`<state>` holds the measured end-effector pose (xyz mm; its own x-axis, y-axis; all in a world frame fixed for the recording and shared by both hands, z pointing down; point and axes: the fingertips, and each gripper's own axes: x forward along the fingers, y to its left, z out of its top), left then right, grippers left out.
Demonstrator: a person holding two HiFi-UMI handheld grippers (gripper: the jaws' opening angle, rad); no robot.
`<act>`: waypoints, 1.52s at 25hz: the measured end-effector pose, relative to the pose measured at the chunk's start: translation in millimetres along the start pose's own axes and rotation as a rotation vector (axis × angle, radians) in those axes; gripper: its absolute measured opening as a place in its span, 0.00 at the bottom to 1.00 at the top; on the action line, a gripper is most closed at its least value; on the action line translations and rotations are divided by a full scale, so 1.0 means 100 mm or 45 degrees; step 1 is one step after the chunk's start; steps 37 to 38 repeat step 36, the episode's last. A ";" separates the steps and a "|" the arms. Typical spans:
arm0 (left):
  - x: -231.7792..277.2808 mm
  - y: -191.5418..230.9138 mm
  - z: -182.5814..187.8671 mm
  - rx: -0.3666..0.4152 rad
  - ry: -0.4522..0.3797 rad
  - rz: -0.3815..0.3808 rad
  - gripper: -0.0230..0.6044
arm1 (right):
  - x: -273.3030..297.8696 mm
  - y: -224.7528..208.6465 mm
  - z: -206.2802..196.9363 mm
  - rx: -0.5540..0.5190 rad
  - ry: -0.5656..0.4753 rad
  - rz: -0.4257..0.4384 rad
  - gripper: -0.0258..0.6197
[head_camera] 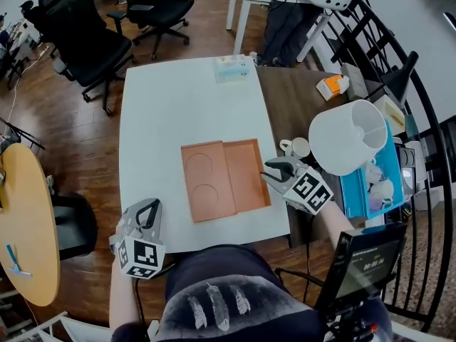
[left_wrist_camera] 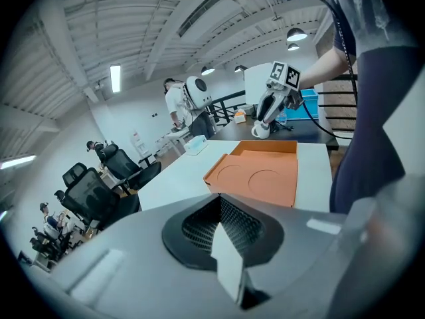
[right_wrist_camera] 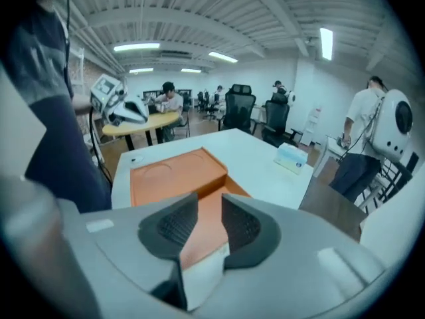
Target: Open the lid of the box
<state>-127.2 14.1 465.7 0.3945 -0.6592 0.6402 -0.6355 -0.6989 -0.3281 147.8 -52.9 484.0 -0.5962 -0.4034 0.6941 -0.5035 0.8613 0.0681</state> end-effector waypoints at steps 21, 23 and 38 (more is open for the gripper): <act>-0.34 0.09 0.46 -0.086 -0.264 0.018 0.06 | -0.94 0.43 0.98 0.294 -0.579 0.143 0.04; -0.36 0.09 0.47 -0.083 -0.268 0.021 0.06 | -0.94 0.45 0.97 0.294 -0.575 0.156 0.04; -0.37 0.11 0.45 -0.076 -0.260 0.034 0.06 | -0.82 0.48 0.95 0.294 -0.547 0.208 0.04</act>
